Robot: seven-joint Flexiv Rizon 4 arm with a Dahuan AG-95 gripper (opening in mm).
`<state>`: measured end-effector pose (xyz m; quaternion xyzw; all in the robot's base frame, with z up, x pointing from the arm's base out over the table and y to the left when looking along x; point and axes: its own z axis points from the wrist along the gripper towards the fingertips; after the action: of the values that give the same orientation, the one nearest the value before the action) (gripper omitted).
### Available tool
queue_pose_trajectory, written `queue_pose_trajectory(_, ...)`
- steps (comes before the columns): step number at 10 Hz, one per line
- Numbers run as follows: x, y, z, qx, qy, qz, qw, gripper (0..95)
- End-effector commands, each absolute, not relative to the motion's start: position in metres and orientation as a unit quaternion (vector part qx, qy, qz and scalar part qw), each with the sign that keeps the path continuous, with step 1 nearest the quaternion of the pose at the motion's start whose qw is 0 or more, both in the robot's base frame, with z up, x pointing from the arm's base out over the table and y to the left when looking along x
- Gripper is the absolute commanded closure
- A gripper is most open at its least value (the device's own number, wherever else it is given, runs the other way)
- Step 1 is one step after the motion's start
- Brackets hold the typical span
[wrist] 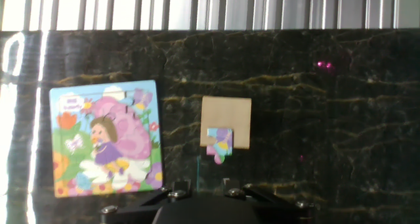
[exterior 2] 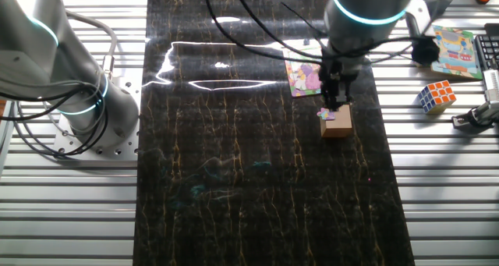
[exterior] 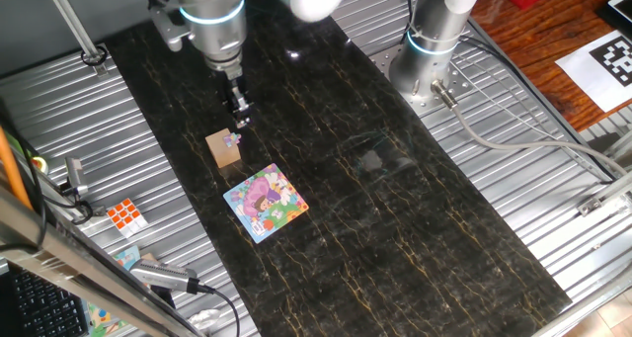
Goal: Assemble one piece of a puzzle
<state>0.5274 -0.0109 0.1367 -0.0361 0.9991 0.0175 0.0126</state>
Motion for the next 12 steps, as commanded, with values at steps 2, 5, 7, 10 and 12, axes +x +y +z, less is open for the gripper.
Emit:
queue_pose_trajectory(2,0.54,-0.018,0.123,-0.04,0.999,0.015,0.017,57.0)
queue_pose_trajectory(5,0.544,-0.018,0.106,-0.04,0.999,0.016,0.017,57.0)
queue_pose_trajectory(7,0.545,-0.018,0.098,-0.04,0.999,0.016,0.017,57.0)
queue_pose_trajectory(10,0.544,-0.017,0.087,-0.048,0.999,0.016,0.017,57.0)
queue_pose_trajectory(12,0.544,-0.017,0.085,-0.049,0.999,0.015,0.017,57.0)
